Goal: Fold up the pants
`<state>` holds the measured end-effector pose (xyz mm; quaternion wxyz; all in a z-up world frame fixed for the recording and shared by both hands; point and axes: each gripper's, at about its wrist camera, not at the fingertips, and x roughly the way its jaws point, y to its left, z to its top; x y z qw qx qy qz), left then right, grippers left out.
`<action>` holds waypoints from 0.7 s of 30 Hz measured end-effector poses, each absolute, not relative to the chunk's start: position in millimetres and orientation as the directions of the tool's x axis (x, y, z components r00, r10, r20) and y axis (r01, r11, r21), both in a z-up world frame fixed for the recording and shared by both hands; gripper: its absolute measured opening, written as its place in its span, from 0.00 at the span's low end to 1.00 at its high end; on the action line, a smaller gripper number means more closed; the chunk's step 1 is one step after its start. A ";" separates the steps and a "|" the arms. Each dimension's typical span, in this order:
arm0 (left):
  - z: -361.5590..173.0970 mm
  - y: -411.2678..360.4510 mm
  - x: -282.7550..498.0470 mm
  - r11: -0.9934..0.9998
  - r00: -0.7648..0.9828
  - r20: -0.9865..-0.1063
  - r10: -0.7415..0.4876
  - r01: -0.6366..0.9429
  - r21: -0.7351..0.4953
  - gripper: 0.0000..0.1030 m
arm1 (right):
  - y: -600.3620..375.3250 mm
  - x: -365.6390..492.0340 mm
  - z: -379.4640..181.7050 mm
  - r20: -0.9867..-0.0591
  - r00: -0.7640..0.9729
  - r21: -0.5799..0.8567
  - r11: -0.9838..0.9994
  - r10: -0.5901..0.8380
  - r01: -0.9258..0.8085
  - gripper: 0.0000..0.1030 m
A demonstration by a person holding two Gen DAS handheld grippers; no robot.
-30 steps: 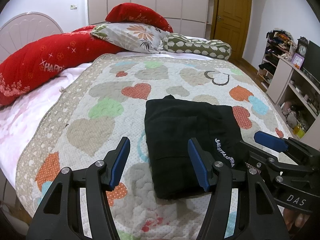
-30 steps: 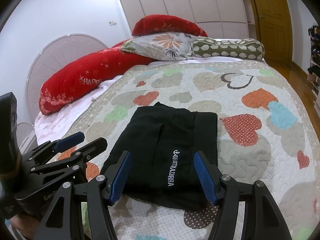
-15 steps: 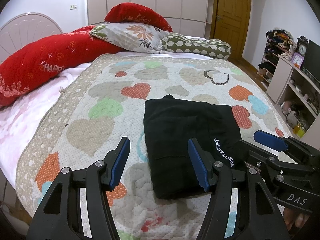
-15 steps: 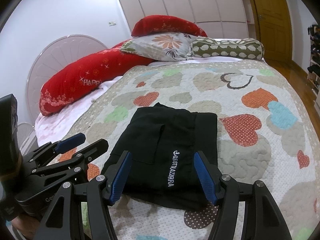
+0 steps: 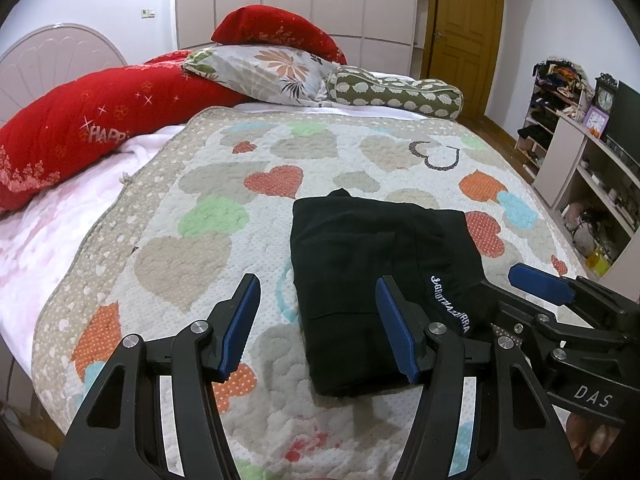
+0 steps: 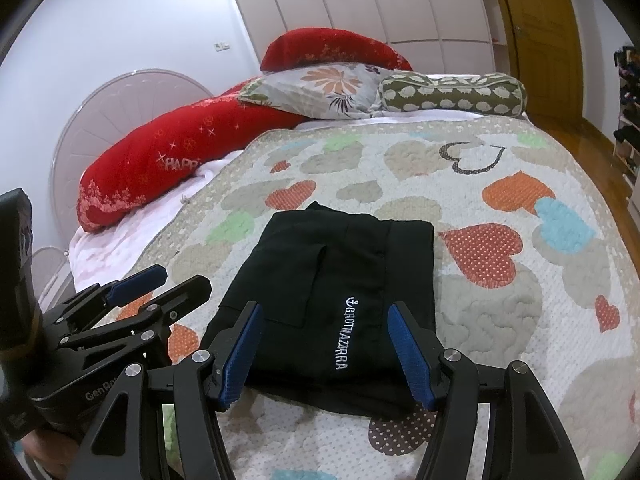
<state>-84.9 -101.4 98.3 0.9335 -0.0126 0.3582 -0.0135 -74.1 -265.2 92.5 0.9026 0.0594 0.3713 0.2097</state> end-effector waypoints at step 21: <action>113.6 -92.8 -103.9 1.000 0.785 -0.618 -0.030 0.023 -0.019 0.58 | -261.7 -85.8 100.7 -0.635 0.644 0.248 0.902 0.428 -0.354 0.61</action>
